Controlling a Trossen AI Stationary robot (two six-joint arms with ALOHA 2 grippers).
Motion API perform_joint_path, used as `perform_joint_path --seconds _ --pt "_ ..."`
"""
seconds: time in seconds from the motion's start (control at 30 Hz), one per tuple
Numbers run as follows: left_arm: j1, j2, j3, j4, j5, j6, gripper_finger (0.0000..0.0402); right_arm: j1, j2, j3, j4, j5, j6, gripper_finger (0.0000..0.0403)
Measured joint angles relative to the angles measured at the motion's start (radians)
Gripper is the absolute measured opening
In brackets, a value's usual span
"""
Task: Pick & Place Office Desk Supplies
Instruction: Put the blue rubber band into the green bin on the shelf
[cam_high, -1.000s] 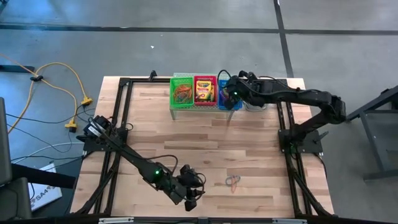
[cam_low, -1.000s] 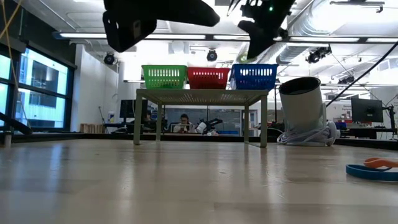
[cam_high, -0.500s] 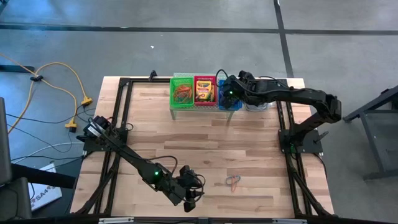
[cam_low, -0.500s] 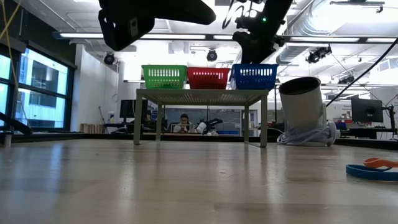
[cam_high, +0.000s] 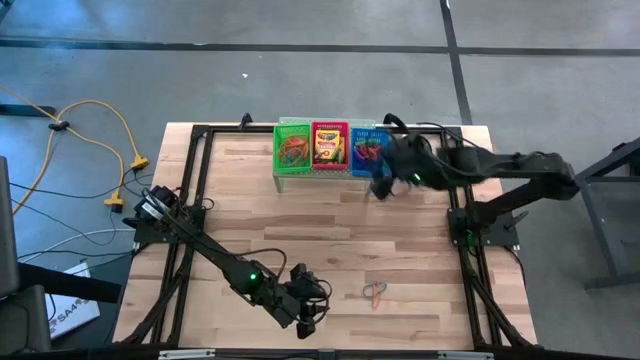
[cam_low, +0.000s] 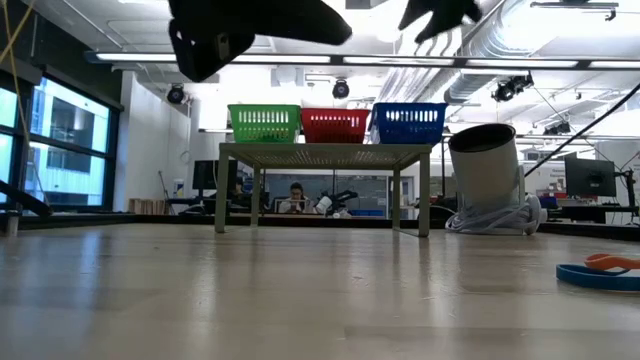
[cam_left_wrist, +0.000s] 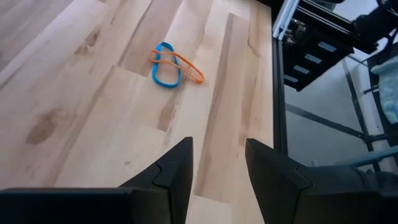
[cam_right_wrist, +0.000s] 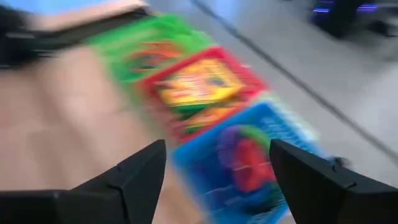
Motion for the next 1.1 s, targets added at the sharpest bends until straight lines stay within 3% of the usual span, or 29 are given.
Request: perform_joint_path --seconds 0.13,0.4,0.5,0.6,0.87,0.97,1.1 --pt "0.016 0.0 0.0 -0.003 0.001 0.043 0.0143 0.168 -0.042 -0.001 -0.019 -0.059 0.085 0.0277" --pt "0.027 0.0 0.0 0.019 -0.007 0.397 0.0143 0.504 -0.027 -0.045 -0.019 -0.073 0.326 0.0278" --pt "0.041 0.017 0.002 0.03 -0.01 0.504 0.0143 0.627 -0.021 -0.095 -0.016 -0.005 0.471 0.0278" --pt "0.062 0.071 0.001 0.067 -0.01 0.573 0.0143 0.763 -0.02 -0.174 -0.013 0.142 0.643 0.0278" --pt "0.128 0.234 0.001 0.383 -0.009 0.662 0.0143 1.014 -0.02 -0.434 0.145 0.446 0.939 0.0278" --pt "0.146 0.262 0.002 0.538 -0.004 0.715 0.0143 1.046 -0.02 -0.489 0.174 0.493 0.986 0.0278" --pt "0.164 0.286 0.002 0.63 0.005 0.715 0.0143 1.048 -0.02 -0.509 0.182 0.434 1.018 0.0278"
